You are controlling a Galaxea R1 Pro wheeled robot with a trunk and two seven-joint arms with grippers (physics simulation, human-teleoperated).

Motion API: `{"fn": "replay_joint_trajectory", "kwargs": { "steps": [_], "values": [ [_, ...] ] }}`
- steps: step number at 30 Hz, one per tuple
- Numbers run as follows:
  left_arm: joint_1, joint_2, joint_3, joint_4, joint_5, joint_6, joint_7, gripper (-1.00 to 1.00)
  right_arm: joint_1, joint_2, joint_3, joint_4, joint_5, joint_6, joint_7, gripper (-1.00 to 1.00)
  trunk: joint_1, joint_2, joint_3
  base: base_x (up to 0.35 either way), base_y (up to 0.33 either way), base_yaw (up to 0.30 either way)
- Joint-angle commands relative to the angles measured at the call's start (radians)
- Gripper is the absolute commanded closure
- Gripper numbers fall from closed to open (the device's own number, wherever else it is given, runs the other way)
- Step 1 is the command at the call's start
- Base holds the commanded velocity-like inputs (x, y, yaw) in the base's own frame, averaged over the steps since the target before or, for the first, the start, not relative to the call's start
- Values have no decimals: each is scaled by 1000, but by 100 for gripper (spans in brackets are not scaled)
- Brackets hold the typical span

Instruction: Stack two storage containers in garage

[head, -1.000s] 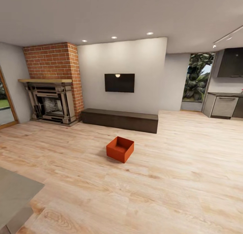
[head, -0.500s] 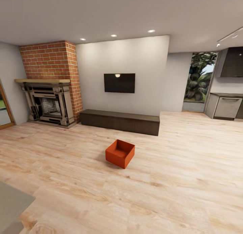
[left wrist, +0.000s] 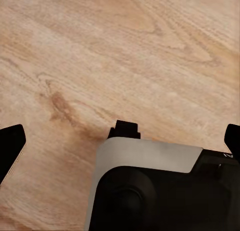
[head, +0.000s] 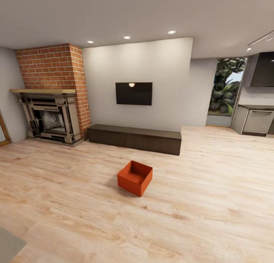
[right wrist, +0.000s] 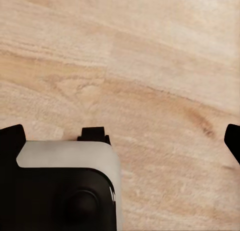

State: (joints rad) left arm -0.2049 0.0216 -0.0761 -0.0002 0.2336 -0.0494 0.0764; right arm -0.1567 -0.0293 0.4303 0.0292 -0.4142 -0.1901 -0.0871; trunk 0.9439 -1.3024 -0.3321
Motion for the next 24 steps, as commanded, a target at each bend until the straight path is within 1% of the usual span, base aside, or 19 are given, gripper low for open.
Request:
{"fn": "replay_joint_trajectory", "kwargs": {
  "steps": [1,24],
  "values": [
    [-1,0,-8,0,9,-3,2,-100,-1,0,8,3,-8,-6,0,-100,1,-1,-1,325,75,-5],
    [-1,0,-8,1,9,-3,2,-100,-1,-3,11,3,-6,-1,1,-100,1,-1,-1,325,75,0]
  ]
}}
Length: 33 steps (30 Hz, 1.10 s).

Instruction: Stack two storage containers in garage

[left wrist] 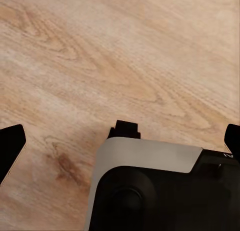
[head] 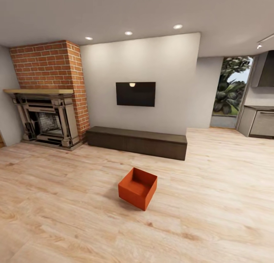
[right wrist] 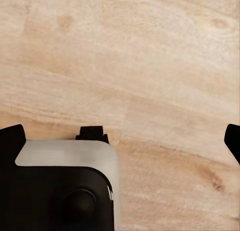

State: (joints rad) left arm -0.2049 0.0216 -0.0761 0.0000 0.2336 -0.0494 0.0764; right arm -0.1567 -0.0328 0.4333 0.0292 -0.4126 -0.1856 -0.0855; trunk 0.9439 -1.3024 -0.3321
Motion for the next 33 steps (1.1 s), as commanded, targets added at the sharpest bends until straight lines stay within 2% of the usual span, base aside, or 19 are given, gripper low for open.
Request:
{"fn": "replay_joint_trajectory", "kwargs": {
  "steps": [1,33],
  "values": [
    [-1,0,-8,1,9,-3,2,-100,-1,1,8,3,-8,-6,0,-100,1,-1,-1,325,75,0],
    [-1,0,-8,1,9,-4,2,-100,-1,4,7,3,-8,-9,0,-100,1,-1,-1,325,85,0]
  ]
}}
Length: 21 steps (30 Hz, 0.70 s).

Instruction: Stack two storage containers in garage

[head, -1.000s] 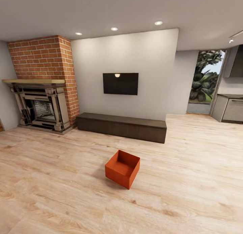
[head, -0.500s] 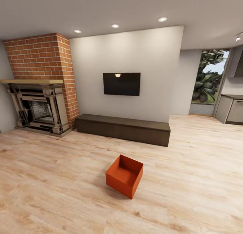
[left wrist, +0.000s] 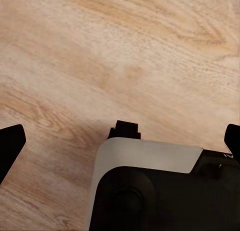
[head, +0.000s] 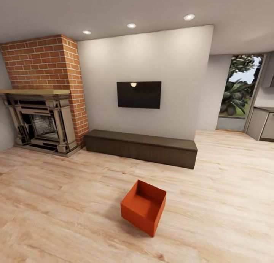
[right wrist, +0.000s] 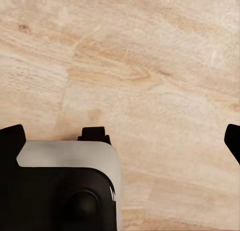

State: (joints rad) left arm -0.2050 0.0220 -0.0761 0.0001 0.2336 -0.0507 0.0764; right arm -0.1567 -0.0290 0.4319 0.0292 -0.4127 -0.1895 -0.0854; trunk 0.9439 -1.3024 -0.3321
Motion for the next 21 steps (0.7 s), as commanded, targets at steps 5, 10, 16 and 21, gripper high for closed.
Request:
{"fn": "replay_joint_trajectory", "kwargs": {
  "steps": [5,10,16,21],
  "values": [
    [-1,0,-8,0,9,-3,2,-100,-1,-1,8,3,-8,-5,-1,-100,1,-1,-1,325,122,0],
    [-1,0,-8,1,9,-3,2,-100,-1,-2,8,3,-8,-5,-2,-100,1,-1,-1,325,124,0],
    [-1,0,-8,0,9,-4,2,-100,-1,-2,8,3,-8,-5,-2,-100,1,-1,-1,325,125,-3],
    [-1,0,-8,0,9,-4,2,-100,-1,-1,9,3,-8,-5,-2,-100,1,-1,-1,324,140,-107]
  ]
}}
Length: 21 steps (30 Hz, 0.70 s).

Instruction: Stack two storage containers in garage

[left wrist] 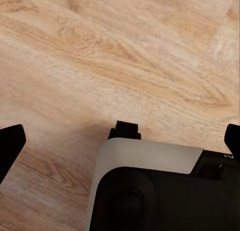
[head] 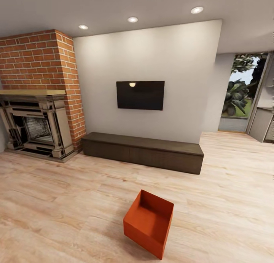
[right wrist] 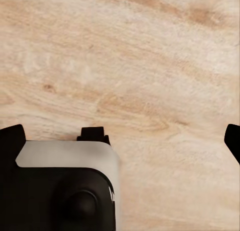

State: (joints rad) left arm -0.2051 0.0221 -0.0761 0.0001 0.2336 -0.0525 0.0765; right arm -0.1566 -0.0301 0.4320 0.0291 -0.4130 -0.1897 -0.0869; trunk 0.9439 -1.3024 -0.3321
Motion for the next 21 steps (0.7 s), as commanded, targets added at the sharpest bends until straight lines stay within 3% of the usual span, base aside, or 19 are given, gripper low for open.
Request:
{"fn": "replay_joint_trajectory", "kwargs": {
  "steps": [1,21],
  "values": [
    [0,0,-8,0,9,-3,2,-100,-1,1,8,3,-7,-5,-1,-100,1,-1,-1,323,159,-173],
    [0,1,-8,1,10,-6,2,-100,-1,0,8,3,-7,-5,-1,-100,1,-1,-1,302,192,-187]
  ]
}}
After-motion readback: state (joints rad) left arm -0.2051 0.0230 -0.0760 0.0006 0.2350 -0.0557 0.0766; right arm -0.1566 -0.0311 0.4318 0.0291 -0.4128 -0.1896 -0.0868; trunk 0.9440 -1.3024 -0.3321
